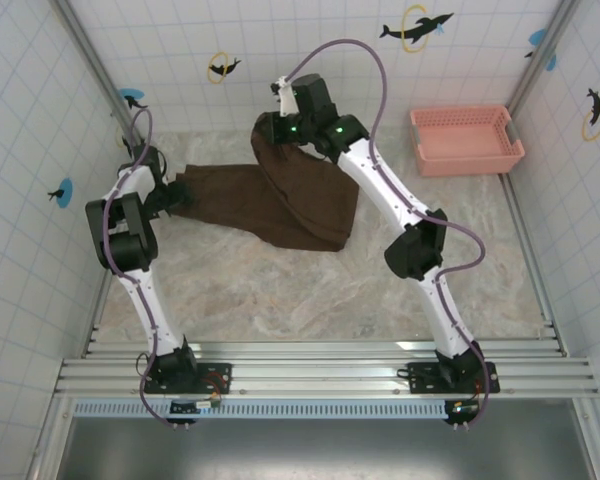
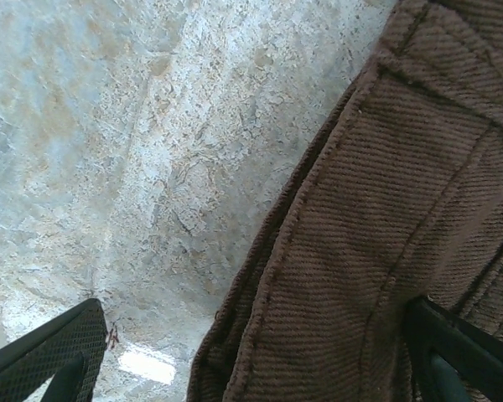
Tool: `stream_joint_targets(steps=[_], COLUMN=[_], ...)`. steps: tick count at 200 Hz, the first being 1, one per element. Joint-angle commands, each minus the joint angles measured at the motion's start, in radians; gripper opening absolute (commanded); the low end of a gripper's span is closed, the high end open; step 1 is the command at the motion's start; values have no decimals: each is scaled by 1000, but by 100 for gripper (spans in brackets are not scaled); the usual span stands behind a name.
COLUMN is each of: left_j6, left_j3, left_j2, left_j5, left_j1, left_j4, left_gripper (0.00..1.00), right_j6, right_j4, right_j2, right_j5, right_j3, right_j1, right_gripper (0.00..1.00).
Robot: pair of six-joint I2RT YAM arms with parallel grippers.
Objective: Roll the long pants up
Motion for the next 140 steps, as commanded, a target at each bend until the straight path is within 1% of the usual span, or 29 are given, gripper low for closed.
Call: stream_joint_targets(steps=[1, 20, 26, 54, 76, 95, 113, 140], left_j6=[27, 39, 46, 61, 69, 72, 77, 78], left_j3=[-12, -31, -33, -56, -64, -59, -50, -40], left_j2=[20, 5, 4, -17, -26, -26, -21, -20], left_j5=[51, 66, 72, 92, 118, 132, 140, 155], left_j1=[10, 10, 9, 10, 10, 10, 10, 10], left_j4=[-5, -3, -10, -17, -22, -28, -37, -41], left_gripper=[94, 94, 94, 93, 93, 93, 93, 93], right_j6=[59, 103, 124, 271, 374, 438, 498, 514], right_j4=[126, 233, 291, 541, 698, 775, 857, 912], right_j2=[75, 127, 139, 228, 297, 367, 404, 440], right_j5=[-21, -41, -47, -87, -71, -64, -39, -2], right_j3=[40, 40, 40, 40, 60, 121, 130, 129], right_j1=[48, 74, 79, 95, 108, 115, 126, 145], right_gripper=[0, 0, 0, 0, 2, 3, 3, 6])
